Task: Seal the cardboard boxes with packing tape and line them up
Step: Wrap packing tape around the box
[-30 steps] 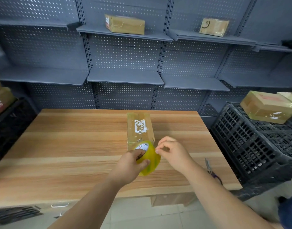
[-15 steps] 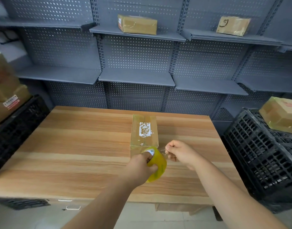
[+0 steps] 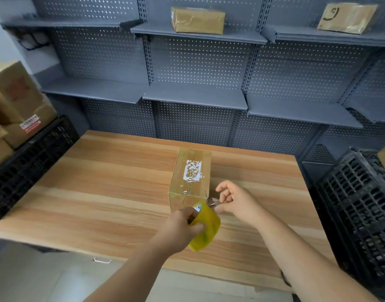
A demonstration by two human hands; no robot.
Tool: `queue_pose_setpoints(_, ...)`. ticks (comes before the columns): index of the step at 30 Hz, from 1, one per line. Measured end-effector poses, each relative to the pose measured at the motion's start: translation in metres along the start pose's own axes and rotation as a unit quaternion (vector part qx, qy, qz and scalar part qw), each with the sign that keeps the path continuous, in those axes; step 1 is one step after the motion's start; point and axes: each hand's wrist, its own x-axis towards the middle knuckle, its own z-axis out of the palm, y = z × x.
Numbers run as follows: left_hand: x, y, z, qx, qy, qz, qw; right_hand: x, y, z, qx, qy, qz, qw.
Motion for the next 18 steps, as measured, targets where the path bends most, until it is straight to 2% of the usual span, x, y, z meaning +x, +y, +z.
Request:
queue_pose_setpoints(7, 0.006, -0.012, 0.001, -0.015, -0.023, -0.012, 1.0, 0.007, 0.003, -0.005, -0.029, 0.019, -0.008, 0.999)
queue_pose_setpoints(12, 0.008, -0.024, 0.001, -0.031, -0.033, -0.01, 0.999, 0.004, 0.004, 0.003, -0.016, -0.027, 0.017, 0.999)
queue_pose_setpoints(16, 0.01, -0.031, -0.002, -0.036, -0.04, -0.008, 0.999, -0.004, 0.007, 0.014, 0.05, -0.063, 0.037, 0.996)
queue_pose_setpoints(18, 0.012, -0.033, -0.002, -0.035, -0.047, -0.001, 0.998, -0.005, 0.008, 0.021, -0.005, -0.035, 0.024, 0.999)
